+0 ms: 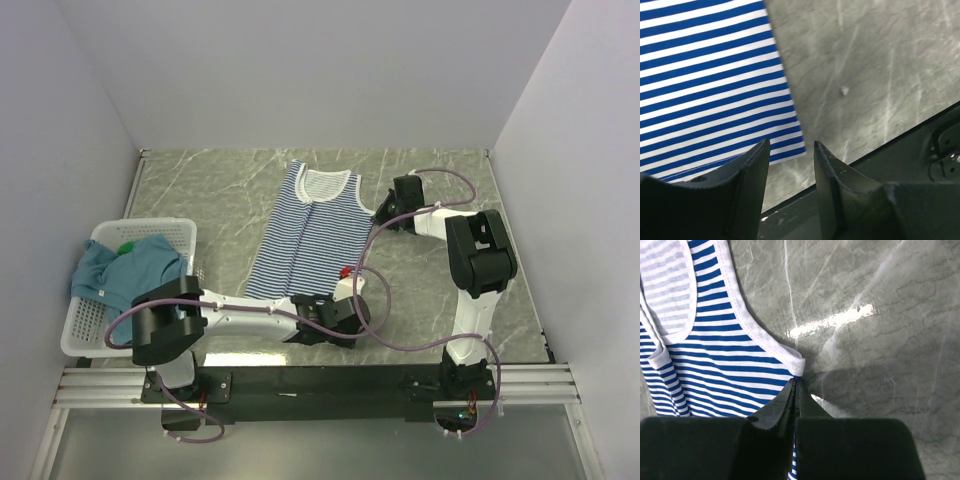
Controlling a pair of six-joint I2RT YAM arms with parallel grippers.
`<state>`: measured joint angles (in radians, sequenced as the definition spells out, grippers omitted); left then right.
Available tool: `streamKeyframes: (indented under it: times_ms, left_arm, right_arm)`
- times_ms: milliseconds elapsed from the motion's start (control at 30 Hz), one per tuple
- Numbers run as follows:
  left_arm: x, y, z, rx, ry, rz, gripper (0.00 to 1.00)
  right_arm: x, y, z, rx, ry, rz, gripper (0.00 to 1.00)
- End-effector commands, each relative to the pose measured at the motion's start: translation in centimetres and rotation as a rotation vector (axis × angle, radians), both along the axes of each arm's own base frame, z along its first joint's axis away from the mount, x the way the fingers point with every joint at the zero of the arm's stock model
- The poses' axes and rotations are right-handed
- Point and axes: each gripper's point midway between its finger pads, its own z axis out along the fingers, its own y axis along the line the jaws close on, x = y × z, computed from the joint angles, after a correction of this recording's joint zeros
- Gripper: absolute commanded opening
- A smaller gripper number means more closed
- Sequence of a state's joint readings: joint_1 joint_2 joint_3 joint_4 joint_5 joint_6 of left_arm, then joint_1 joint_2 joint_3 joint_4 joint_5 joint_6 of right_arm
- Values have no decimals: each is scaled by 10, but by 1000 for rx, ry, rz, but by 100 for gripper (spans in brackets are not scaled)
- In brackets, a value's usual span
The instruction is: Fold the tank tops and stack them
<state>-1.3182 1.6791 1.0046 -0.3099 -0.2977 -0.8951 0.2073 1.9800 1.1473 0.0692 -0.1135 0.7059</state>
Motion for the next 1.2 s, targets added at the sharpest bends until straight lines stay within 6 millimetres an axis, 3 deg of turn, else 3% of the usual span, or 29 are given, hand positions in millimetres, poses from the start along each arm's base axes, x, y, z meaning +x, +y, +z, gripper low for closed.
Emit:
streamKeyframes:
  times_ms: [0, 400, 600, 767, 1167]
  left_arm:
    - [6, -14, 11, -14, -49, 33, 46]
    - [-6, -21, -8, 56, -68, 16, 41]
    - [-8, -15, -16, 108, -77, 41, 29]
    - [-9, -15, -3, 107, -110, 58, 1]
    - [-44, -26, 55, -197, -38, -14, 1]
  right_arm:
    - [1, -6, 3, 3, -22, -21, 0]
    - [-3, -6, 5, 7, -24, -17, 0]
    - [-6, -6, 4, 10, -20, -19, 0]
    - [-11, -10, 10, -4, -17, -25, 0]
    - [-39, -43, 34, -154, -7, -73, 0]
